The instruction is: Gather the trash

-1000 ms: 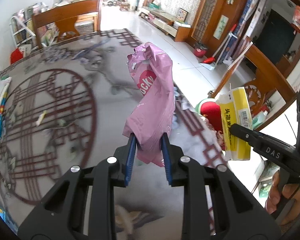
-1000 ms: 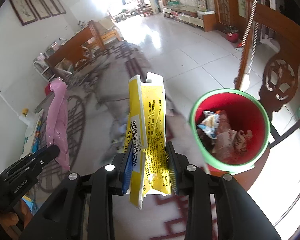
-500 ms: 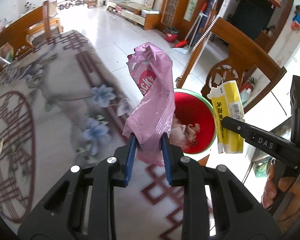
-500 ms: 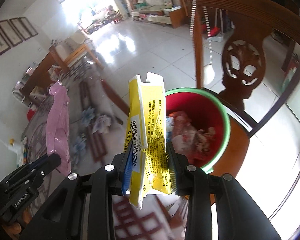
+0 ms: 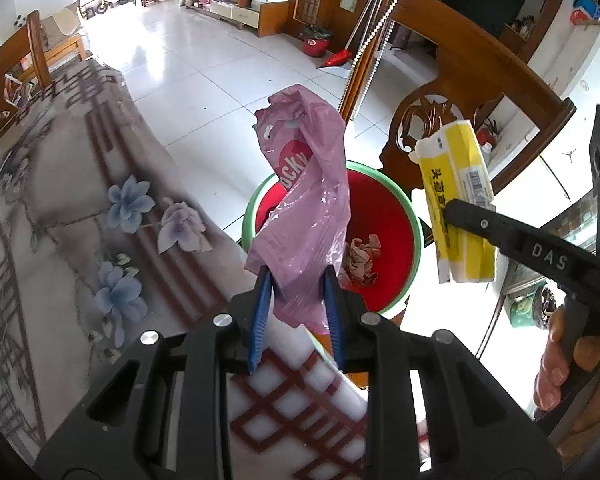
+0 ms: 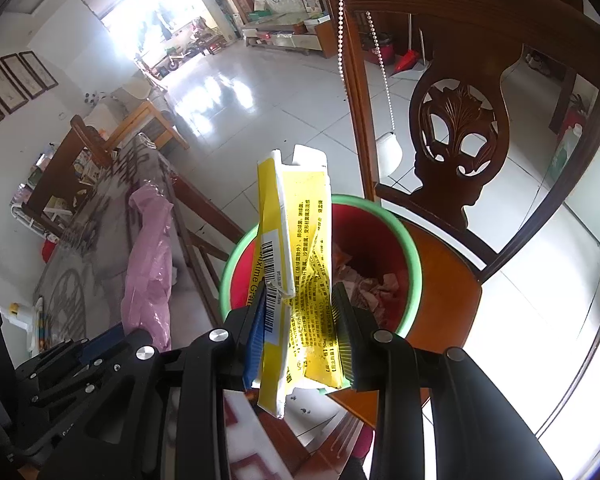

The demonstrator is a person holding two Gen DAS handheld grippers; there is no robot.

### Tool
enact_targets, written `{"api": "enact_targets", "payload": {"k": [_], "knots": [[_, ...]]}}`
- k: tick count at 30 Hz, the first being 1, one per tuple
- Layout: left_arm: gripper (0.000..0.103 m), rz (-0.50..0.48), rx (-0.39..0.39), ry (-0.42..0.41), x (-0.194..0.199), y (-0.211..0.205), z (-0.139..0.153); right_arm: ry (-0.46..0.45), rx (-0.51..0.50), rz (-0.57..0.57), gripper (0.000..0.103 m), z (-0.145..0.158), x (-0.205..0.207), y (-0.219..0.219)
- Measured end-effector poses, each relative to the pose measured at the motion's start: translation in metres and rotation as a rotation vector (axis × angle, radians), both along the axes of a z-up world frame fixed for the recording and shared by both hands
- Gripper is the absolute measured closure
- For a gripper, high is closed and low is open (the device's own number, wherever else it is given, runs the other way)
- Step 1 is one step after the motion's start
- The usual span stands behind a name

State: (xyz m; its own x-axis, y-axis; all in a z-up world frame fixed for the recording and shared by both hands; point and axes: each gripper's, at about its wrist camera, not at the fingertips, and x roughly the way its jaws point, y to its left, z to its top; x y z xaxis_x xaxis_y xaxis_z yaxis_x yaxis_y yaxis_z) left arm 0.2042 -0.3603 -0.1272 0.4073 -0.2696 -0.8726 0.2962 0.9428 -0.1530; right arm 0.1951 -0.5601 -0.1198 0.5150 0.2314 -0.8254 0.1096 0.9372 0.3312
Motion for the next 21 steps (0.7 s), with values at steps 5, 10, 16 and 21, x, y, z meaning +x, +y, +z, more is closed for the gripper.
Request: {"api": "enact_targets", "payload": {"k": [5,10,16,21], "knots": [[0.077,0.000,0.013,0.003,0.005,-0.002,-0.004,-0.004,-0.008,0.000,0.072,-0.001,0.009,-0.002],[0.061,0.008,0.017,0.000,0.006,-0.002,-0.005,-0.007,-0.025,0.001,0.068,-0.002,0.016,0.001],[0.022,0.057,0.006,-0.044,0.004,0.011,0.006,-0.016,-0.039,-0.032,0.036,-0.005,0.018,0.003],[0.014,0.111,-0.011,-0.081,-0.003,0.035,0.019,-0.027,-0.028,-0.062,0.033,-0.004,0.015,0.007]]}}
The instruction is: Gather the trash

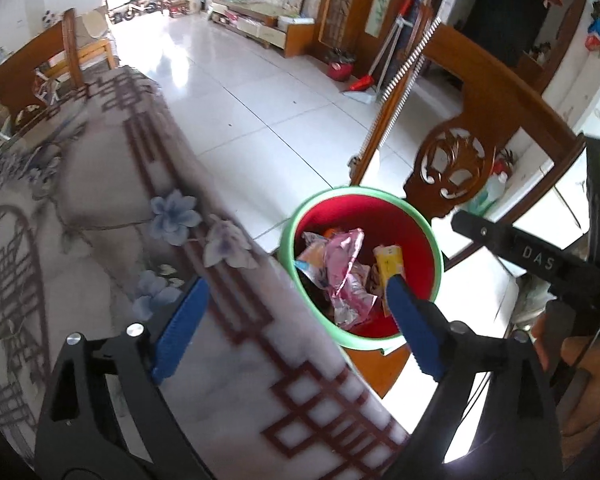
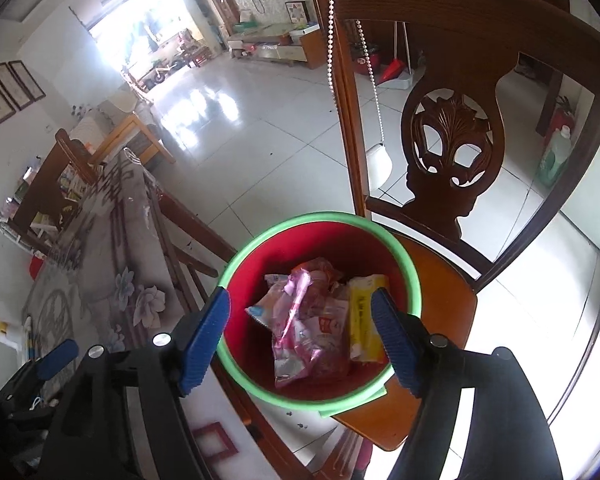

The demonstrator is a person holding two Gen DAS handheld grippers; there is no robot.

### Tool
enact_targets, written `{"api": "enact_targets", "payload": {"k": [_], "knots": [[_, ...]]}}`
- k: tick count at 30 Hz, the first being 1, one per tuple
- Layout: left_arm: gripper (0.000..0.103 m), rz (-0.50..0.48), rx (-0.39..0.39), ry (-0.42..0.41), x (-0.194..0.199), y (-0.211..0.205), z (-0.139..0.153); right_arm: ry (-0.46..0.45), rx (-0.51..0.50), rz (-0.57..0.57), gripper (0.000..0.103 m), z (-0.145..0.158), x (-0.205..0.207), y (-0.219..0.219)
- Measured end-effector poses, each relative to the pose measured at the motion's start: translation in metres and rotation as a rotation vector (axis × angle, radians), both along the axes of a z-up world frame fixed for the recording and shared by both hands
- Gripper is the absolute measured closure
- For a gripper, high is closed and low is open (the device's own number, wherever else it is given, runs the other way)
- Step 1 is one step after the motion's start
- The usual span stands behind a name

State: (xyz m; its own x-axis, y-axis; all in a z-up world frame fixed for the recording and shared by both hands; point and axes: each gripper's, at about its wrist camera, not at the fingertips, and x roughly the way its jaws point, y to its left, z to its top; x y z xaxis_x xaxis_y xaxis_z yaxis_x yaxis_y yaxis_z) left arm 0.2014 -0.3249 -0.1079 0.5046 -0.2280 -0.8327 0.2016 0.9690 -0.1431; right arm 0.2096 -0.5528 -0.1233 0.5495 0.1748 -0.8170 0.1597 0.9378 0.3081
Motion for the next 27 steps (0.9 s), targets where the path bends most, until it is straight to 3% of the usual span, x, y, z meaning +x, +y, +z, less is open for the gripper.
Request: {"api": "enact_targets", "payload": {"k": [7,10,15,19,27], "knots": [[0.005,0.106,-0.031,-0.111,-0.020,0.056,0.032,-0.098,-0.045,0.022,0.031,0.028,-0.018,0.042],[0.005,0.154,-0.061,-0.157,-0.030,0.082,0.046,-0.177,-0.076,0.038,0.021,0.048,-0.032,0.070],[0.005,0.244,-0.084,-0.327,-0.063,0.136,0.079,-0.322,-0.108,0.046,0.010,0.079,-0.060,0.114],[0.005,0.278,-0.060,-0.459,-0.091,0.171,0.103,-0.403,-0.121,0.070,0.008,0.097,-0.083,0.154],[0.005,0.355,0.013,-0.586,-0.135,0.223,0.126,-0.511,-0.109,0.035,0.008,0.111,-0.118,0.208]]}}
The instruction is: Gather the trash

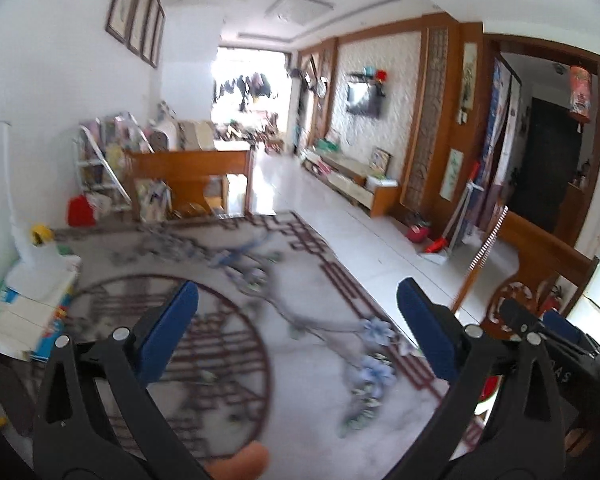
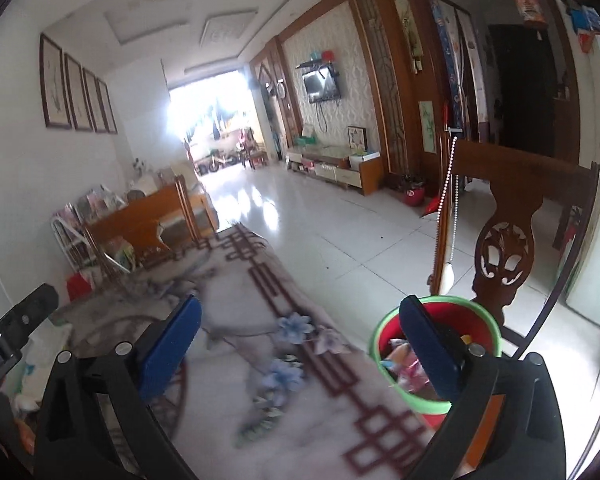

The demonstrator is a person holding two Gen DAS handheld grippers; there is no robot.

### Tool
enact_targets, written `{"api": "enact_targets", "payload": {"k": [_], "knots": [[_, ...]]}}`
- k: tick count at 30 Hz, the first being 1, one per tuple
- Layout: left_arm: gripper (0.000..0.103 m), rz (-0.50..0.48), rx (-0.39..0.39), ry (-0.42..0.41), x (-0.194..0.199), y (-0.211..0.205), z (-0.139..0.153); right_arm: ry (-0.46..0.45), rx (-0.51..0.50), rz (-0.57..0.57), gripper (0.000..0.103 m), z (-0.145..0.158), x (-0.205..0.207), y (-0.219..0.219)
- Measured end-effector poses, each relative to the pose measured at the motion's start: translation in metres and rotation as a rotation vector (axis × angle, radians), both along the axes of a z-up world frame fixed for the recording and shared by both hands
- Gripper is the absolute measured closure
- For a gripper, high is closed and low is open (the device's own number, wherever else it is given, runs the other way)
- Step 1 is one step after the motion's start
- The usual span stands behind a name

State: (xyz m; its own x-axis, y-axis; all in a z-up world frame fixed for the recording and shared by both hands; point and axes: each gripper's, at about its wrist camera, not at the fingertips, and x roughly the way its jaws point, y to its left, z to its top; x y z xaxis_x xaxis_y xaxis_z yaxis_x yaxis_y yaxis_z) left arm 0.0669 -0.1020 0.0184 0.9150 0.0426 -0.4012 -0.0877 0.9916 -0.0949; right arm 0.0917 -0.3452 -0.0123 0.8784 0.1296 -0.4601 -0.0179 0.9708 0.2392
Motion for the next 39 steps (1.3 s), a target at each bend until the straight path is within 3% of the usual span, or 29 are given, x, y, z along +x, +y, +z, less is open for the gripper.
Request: {"api": "enact_targets", "payload": {"k": [9,12,23,39], "knots": [[0.005,-0.003,-0.049,-0.026,-0.029,0.044,0.011,0.005,-0.029,0.031,0.008,-0.002,-0.022,0.049],[0.005,0.015,-0.028,-0.023,-0.035,0.048,0.010,0.003,-0.051,0.028,0.008,-0.003,-0.030,0.059],[0.005,0.083,-0.032,-0.010,-0.049,0.064,0.007,0.019,-0.072,0.010,0.008,-0.010,-0.043,0.070],[0.005,0.101,-0.064,0.026,-0.059,0.078,0.004,0.052,-0.082,0.045,0.008,-0.017,-0.046,0.082]]}}
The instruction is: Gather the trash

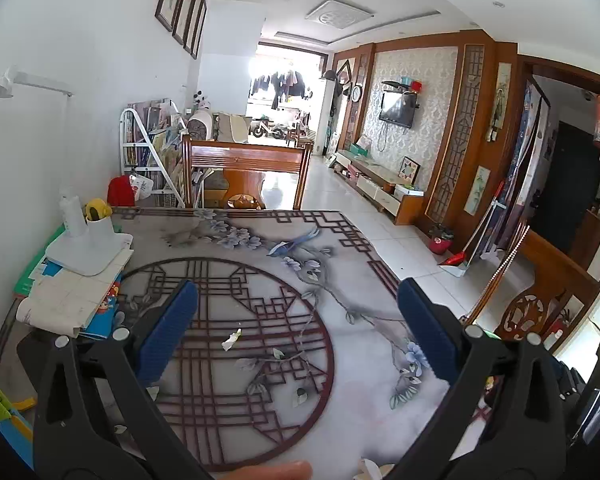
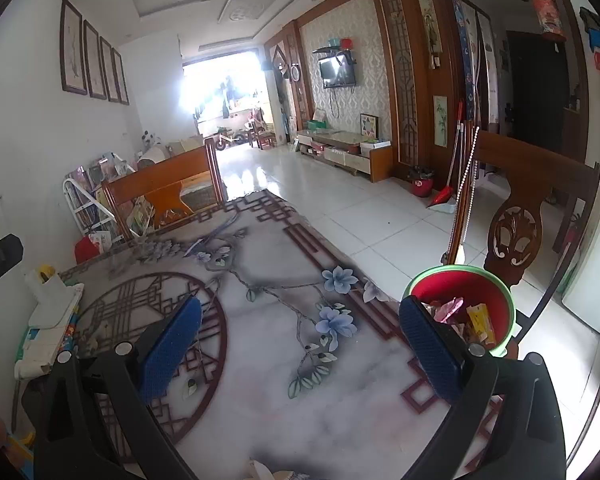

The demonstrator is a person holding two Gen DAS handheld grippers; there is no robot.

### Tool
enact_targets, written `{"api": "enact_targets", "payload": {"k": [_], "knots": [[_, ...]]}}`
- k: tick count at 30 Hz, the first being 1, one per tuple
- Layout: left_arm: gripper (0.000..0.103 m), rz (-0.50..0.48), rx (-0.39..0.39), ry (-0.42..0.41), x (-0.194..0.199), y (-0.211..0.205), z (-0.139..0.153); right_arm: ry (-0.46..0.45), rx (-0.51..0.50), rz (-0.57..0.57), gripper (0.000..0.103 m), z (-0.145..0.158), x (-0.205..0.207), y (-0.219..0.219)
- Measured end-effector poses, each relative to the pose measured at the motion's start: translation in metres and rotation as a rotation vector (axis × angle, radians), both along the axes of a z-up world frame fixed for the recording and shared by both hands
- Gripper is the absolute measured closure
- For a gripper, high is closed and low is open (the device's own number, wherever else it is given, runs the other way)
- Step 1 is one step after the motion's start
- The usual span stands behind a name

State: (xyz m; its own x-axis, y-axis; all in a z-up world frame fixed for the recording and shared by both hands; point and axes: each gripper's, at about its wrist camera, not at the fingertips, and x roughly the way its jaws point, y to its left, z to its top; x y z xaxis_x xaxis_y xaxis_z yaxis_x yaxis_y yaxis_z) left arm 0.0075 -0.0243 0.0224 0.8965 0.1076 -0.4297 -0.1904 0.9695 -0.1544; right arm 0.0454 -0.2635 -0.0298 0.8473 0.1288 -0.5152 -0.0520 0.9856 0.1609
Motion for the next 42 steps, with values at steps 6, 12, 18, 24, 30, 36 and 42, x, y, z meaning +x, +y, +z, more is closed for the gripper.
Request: {"api": "enact_targets", "payload": {"k": [6,12,18,24,30,36,42], "knots": [[0.005,-0.009,0.003,0.007,0.000,-0.003,-0.001,0.016,0.005,-0.010,0.008,-0.003,0.000,-0.005],[0.005,-0.013,0.005,0.013,0.000,-0.007,-0.003,0.036,0.001,-0.006,0.008,-0.008,0.001,-0.007],[0.005,-0.016,0.002,0.021,0.002,-0.010,-0.004,0.055,0.000,-0.009,0.008,-0.013,0.002,-0.011],[0.005,-0.020,0.001,0.030,0.006,-0.014,-0.006,0.070,-0.004,-0.014,0.008,-0.016,0.005,-0.015],[0.005,-0.025,-0.002,0.042,0.010,-0.018,-0.010,0.088,-0.006,-0.016,0.008,-0.021,0.008,-0.018],[0.005,-0.027,-0.021,0.084,0.017,-0.020,-0.018,0.125,-0.020,-0.010,0.008,-0.031,0.014,-0.019],[0.005,0.005,-0.063,0.146,0.027,-0.014,-0.034,0.195,-0.045,0.014,0.008,-0.052,0.031,-0.017]]}}
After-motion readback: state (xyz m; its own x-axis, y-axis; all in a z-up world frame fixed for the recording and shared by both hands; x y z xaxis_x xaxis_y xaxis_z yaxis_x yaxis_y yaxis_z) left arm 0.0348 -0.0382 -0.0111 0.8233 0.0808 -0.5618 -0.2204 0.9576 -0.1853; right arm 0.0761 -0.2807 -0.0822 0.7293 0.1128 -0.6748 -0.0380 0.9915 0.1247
